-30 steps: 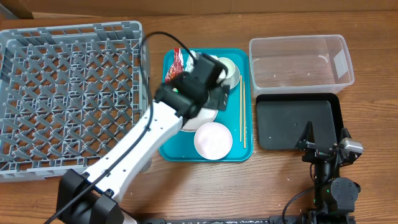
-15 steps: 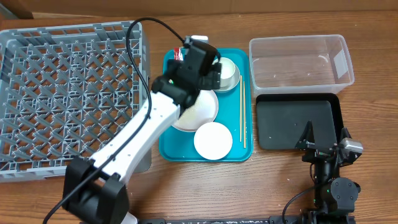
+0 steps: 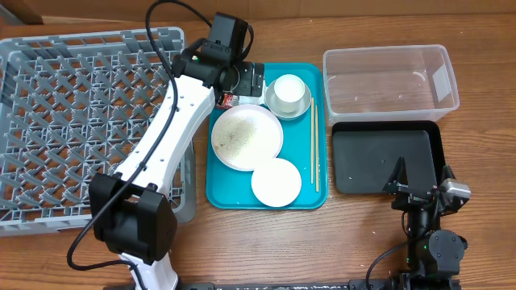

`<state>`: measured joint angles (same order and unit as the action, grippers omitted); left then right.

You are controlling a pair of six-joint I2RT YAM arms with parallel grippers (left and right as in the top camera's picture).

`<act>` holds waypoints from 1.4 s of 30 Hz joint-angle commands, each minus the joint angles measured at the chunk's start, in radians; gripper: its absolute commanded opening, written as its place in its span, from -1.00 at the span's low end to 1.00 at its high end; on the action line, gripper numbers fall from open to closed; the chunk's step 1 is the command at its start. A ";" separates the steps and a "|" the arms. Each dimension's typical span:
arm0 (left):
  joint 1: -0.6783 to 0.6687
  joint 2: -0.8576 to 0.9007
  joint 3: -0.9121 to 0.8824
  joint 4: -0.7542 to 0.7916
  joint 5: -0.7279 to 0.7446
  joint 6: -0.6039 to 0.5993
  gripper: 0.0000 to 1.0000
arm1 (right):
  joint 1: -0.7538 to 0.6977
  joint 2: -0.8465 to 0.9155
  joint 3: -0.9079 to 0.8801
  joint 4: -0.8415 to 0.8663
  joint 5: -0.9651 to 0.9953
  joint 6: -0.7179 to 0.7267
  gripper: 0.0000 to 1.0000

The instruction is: Sort waste into correct bins and load items into the dishwasher

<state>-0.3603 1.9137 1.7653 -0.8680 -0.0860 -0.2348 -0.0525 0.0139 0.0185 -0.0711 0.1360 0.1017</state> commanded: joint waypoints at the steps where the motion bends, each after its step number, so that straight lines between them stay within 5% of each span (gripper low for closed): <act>1: -0.005 0.039 0.027 0.035 -0.011 -0.038 1.00 | -0.004 -0.008 -0.011 0.006 0.004 0.002 1.00; 10: -0.005 0.167 0.027 0.103 -0.131 -0.069 1.00 | -0.004 -0.008 -0.011 0.006 0.004 0.002 1.00; 18: -0.004 0.190 0.027 0.148 -0.187 -0.087 0.68 | -0.004 -0.008 -0.011 0.006 0.004 0.002 1.00; 27: -0.002 0.192 0.027 0.196 -0.189 -0.087 0.61 | -0.004 -0.008 -0.011 0.006 0.004 0.002 1.00; 34: 0.008 0.192 0.027 0.174 -0.175 -0.087 0.92 | -0.004 -0.008 -0.011 0.006 0.004 0.002 1.00; 42: 0.013 0.192 0.027 0.161 -0.175 -0.079 0.99 | -0.004 -0.008 -0.011 0.006 0.004 0.002 1.00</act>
<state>-0.3576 2.1044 1.7687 -0.7067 -0.2550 -0.3149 -0.0525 0.0139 0.0185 -0.0708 0.1356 0.1017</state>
